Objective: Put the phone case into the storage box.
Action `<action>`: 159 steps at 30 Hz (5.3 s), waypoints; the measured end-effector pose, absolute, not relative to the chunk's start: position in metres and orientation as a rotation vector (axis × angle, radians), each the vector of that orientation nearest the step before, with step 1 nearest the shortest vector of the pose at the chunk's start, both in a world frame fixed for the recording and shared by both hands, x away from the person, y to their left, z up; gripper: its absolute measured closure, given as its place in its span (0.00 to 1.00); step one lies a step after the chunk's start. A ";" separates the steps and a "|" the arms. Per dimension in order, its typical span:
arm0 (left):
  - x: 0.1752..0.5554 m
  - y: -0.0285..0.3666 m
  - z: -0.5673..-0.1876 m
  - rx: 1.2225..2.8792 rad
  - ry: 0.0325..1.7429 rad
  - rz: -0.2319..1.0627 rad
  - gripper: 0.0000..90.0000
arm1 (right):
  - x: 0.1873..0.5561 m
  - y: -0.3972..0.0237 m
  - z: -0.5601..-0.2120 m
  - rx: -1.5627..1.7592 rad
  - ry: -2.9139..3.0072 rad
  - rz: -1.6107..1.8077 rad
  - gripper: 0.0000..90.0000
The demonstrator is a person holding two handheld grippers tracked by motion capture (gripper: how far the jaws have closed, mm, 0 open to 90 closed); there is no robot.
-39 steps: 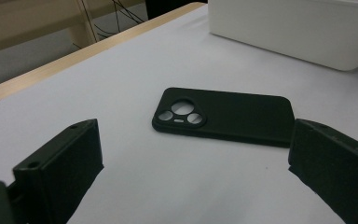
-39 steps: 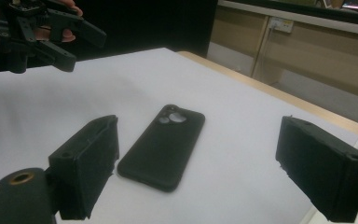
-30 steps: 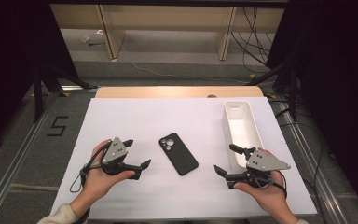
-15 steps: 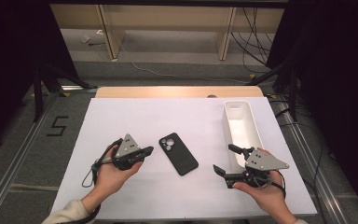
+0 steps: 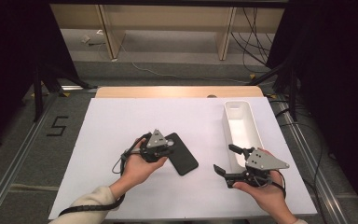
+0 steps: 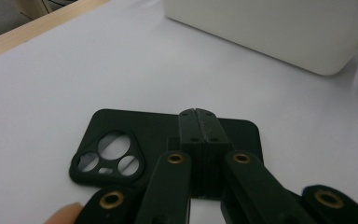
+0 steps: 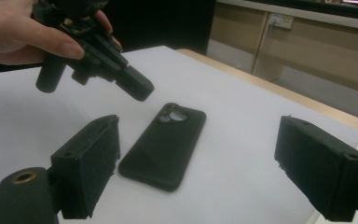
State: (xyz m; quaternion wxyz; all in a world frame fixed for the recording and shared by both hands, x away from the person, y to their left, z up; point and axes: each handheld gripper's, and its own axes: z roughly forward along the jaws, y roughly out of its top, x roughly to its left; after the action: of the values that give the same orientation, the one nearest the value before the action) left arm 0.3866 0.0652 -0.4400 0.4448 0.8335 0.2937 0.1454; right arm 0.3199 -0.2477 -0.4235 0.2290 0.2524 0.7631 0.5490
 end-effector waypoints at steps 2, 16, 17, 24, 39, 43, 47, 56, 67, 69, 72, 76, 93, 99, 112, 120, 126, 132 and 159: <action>0.389 0.057 -0.442 2.076 0.723 0.346 1.00 | 0.320 -0.248 -0.424 0.699 2.100 1.514 0.17; 0.407 0.003 -0.467 2.178 0.715 0.284 1.00 | 0.320 -0.249 -0.424 0.705 2.100 1.518 0.17; 0.407 0.000 -0.468 2.178 0.714 0.283 1.00 | 0.320 -0.249 -0.424 0.705 2.100 1.518 0.17; 0.411 -0.016 -0.476 2.214 0.708 0.273 1.00 | 0.320 -0.249 -0.424 0.707 2.099 1.518 0.17; 0.413 -0.028 -0.486 2.276 0.696 0.274 1.00 | 0.320 -0.250 -0.424 0.709 2.102 1.517 0.17; 0.413 -0.028 -0.486 2.296 0.702 0.267 1.00 | 0.320 -0.250 -0.424 0.712 2.104 1.516 0.17; 0.413 -0.027 -0.485 2.318 0.703 0.262 1.00 | 0.320 -0.250 -0.425 0.712 2.107 1.513 0.18; 0.406 -0.016 -0.480 2.380 0.690 0.227 1.00 | 0.320 -0.251 -0.425 0.717 2.102 1.510 0.18; 0.394 0.011 -0.477 2.426 0.702 0.208 1.00 | 0.320 -0.251 -0.425 0.723 2.098 1.510 0.18; 0.392 0.016 -0.476 2.433 0.705 0.205 1.00 | 0.320 -0.251 -0.425 0.725 2.100 1.506 0.18; 0.389 0.023 -0.476 2.443 0.706 0.201 1.00 | 0.320 -0.251 -0.425 0.728 2.099 1.504 0.18; 0.386 0.034 -0.474 2.459 0.724 0.200 1.00 | 0.321 -0.251 -0.425 0.729 2.100 1.506 0.18; 0.385 0.084 -0.473 2.466 0.830 0.201 1.00 | 0.321 -0.250 -0.426 0.728 2.102 1.503 0.18; 0.384 0.088 -0.473 2.463 0.830 0.205 1.00 | 0.321 -0.250 -0.426 0.729 2.102 1.502 0.18; 0.376 0.101 -0.453 2.278 0.716 0.210 0.60 | 0.320 -0.250 -0.426 0.718 2.114 1.516 0.18; 0.372 0.115 -0.448 2.213 0.748 0.270 0.11 | 0.320 -0.253 -0.426 0.710 2.121 1.516 0.18; 0.379 0.121 -0.452 2.263 0.784 0.299 0.01 | 0.320 -0.255 -0.425 0.717 2.120 1.514 0.18; 0.387 0.122 -0.456 2.301 0.825 0.332 0.00 | 0.319 -0.255 -0.426 0.714 2.119 1.514 0.18; 0.422 0.107 -0.471 2.437 0.892 0.303 0.03 | 0.319 -0.252 -0.427 0.714 2.122 1.524 0.18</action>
State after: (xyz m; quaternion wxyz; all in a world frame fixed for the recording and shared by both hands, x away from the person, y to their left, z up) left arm 0.4218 0.1073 -0.4705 0.2615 0.9002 0.3296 0.1121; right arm 0.3191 -0.2521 -0.4268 0.2151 0.2576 0.7651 0.5495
